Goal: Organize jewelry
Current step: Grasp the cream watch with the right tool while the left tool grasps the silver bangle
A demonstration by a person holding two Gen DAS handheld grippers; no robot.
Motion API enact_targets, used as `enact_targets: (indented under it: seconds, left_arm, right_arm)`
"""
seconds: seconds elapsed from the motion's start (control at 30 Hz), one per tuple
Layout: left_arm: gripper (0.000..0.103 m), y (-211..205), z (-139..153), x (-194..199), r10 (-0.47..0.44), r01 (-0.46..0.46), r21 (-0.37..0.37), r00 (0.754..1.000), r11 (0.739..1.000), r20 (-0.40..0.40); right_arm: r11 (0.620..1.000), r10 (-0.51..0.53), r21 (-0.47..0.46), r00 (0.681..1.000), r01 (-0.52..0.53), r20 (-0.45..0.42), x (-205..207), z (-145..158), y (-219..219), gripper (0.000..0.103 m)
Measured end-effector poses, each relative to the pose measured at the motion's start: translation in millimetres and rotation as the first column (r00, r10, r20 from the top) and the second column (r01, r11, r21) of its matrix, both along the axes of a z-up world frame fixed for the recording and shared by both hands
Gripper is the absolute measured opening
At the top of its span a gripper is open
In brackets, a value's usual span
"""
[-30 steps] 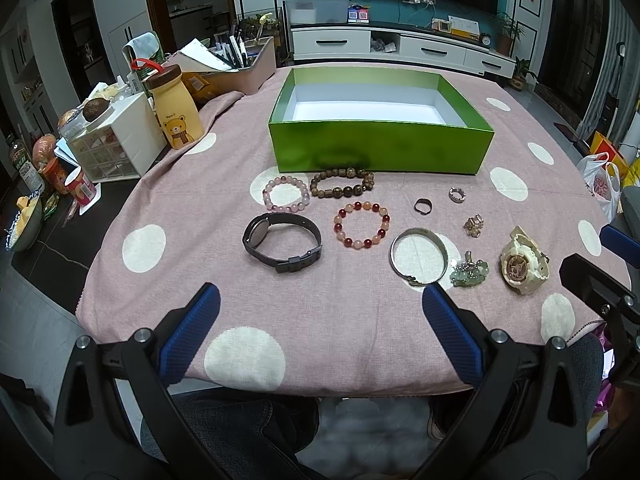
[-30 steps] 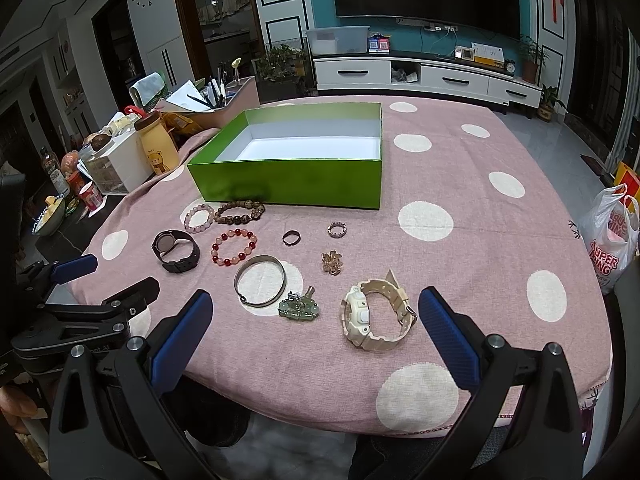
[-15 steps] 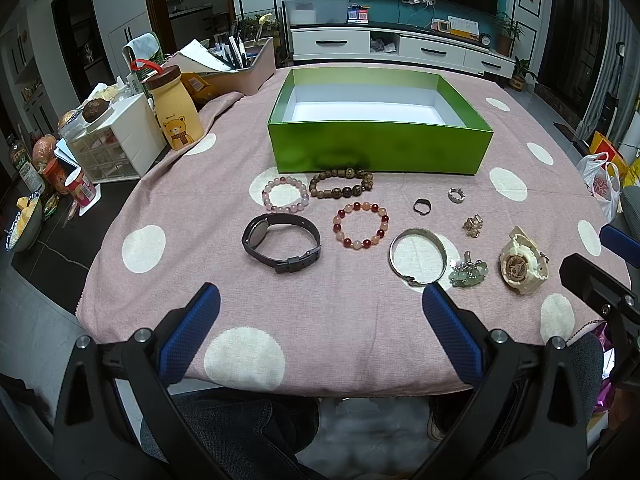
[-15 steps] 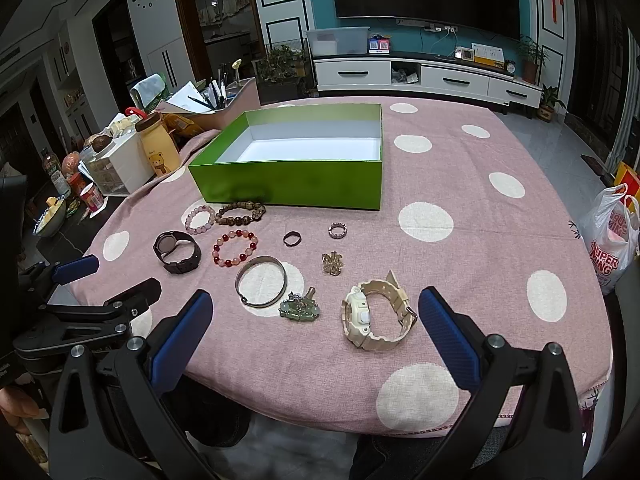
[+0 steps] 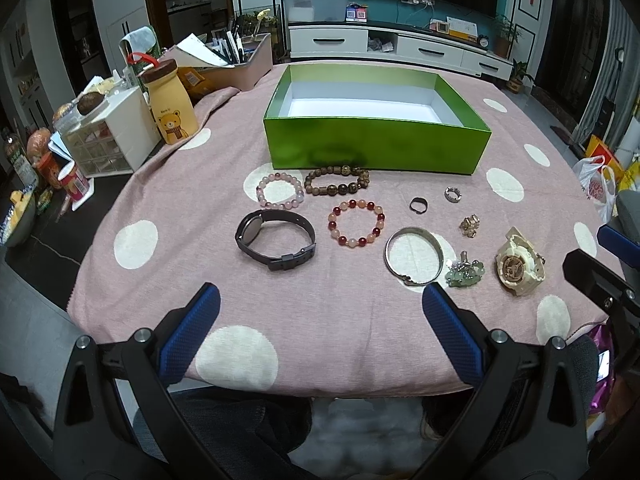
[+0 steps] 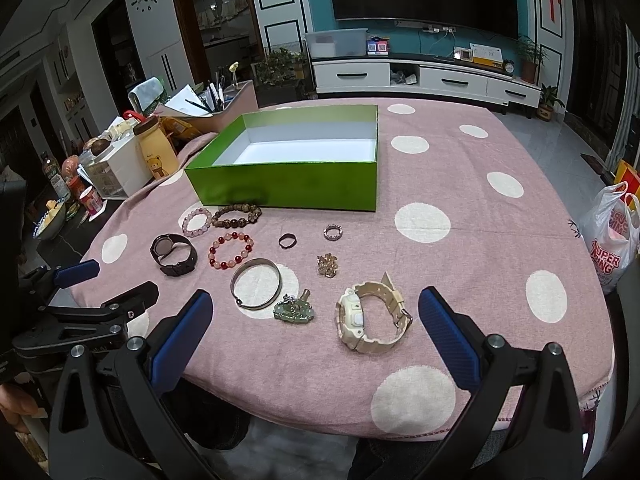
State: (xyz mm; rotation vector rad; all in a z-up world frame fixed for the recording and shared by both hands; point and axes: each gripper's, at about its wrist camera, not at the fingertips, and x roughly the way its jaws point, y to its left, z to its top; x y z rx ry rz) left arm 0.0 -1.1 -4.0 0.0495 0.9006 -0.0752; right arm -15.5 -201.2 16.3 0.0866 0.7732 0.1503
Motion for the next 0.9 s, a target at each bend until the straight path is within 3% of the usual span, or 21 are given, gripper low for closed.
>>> enact_targets:
  seconds: [0.17,0.43,0.73,0.9]
  left_arm:
    - [0.101,12.7,-8.6,4.0,0.01,-0.01,-0.047,1.0,0.999,0.004]
    - [0.101,34.8,-33.7,10.8,0.028,-0.028,-0.089,1.0,0.996,-0.003]
    - [0.099,18.8,-46.2,10.9,-0.092,0.091,-0.174,0.996,0.981,0.0]
    - [0.087,-7.1,-49.6,21.8,-0.164,0.156,-0.214,0.986,0.964,-0.021]
  right_arm:
    - [1.0,0.016,0.007,0.999,-0.016,0.051,-5.9,-0.9,-22.3,0.102]
    - [0.998,0.067,0.021,0.998,-0.067,-0.012,-4.8,-36.1,-34.9,0.102]
    - [0.978,0.207,-0.027,0.977,-0.209,-0.058,7.3,-67.6,-14.1,0.066]
    - [0.962,0.253,-0.087,0.964,-0.259,-0.077,18.3,-80.1,-5.3,0.051]
